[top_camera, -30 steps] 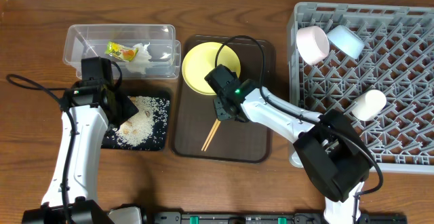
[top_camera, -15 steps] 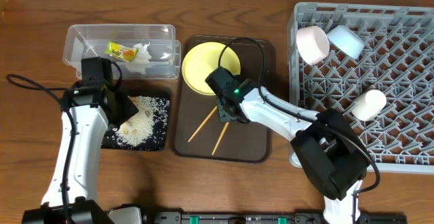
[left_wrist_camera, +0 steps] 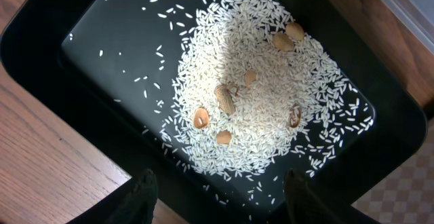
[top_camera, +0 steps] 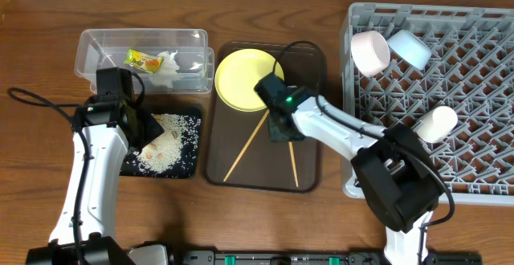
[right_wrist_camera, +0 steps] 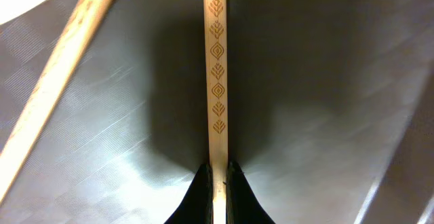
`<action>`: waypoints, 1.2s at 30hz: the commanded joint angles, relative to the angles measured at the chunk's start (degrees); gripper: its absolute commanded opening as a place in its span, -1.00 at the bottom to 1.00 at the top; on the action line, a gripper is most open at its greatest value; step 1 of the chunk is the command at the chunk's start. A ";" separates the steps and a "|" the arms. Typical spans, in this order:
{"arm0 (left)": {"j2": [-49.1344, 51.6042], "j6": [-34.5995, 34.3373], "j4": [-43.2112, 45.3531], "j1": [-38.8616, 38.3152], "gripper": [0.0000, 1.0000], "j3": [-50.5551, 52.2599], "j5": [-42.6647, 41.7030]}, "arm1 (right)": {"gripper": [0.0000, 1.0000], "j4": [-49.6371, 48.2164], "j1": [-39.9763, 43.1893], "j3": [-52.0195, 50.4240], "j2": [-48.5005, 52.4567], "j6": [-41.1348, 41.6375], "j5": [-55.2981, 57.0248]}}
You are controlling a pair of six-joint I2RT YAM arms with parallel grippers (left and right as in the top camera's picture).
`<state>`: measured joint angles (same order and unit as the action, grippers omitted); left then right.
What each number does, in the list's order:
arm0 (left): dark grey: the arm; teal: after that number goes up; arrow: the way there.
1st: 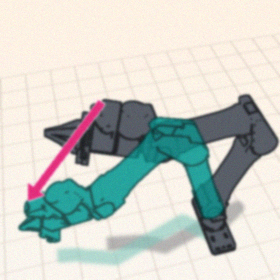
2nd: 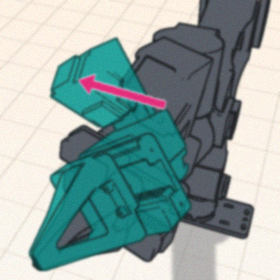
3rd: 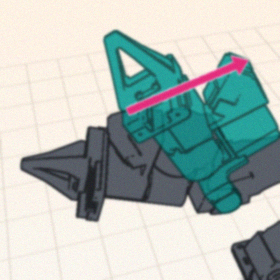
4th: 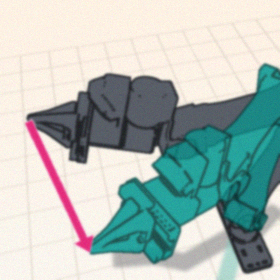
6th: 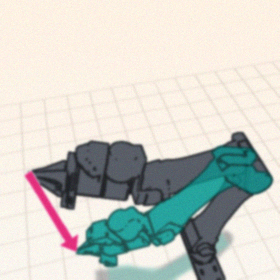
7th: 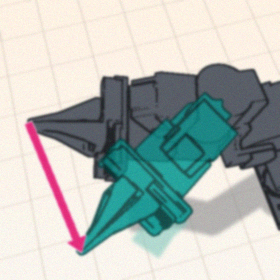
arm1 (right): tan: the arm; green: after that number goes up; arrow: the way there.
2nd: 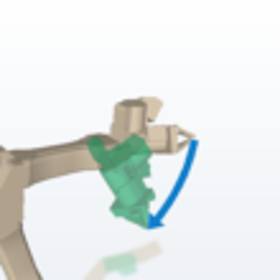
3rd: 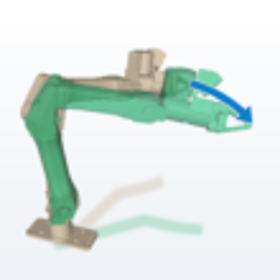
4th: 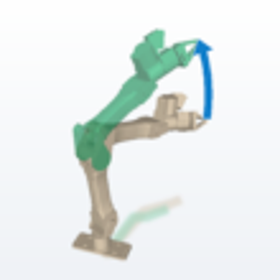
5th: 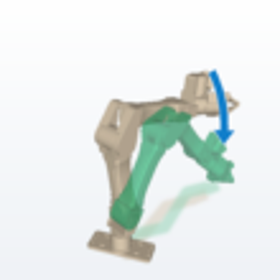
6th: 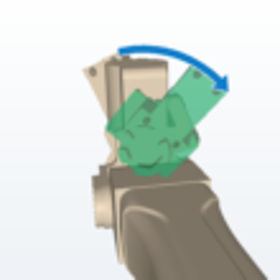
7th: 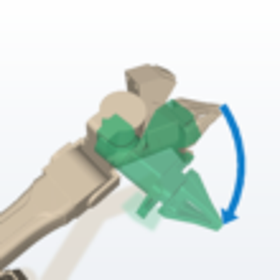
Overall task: Sort waste into correct bins and load items into the dishwasher rack
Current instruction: 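Carry the chopstick to the rack's left edge and release it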
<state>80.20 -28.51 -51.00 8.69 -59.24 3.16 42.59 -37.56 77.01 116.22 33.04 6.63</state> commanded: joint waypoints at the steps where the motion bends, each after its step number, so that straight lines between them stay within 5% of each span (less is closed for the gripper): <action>1: -0.48 -0.33 -0.09 0.24 0.25 -0.66 0.31 | -0.98 0.72 2.89 -0.94 1.55 -0.96 -0.20; 20: -0.48 -0.33 0.09 0.24 0.26 -0.66 0.31 | -0.98 6.58 19.41 -0.94 -24.15 -18.62 -2.58; 36: -0.48 -0.33 0.09 0.24 0.26 -0.66 0.31 | -0.95 10.56 27.15 -2.80 -22.93 -18.97 -2.16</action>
<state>80.20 -28.51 -50.81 8.69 -59.24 3.16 53.19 -10.90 75.48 92.42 15.00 4.10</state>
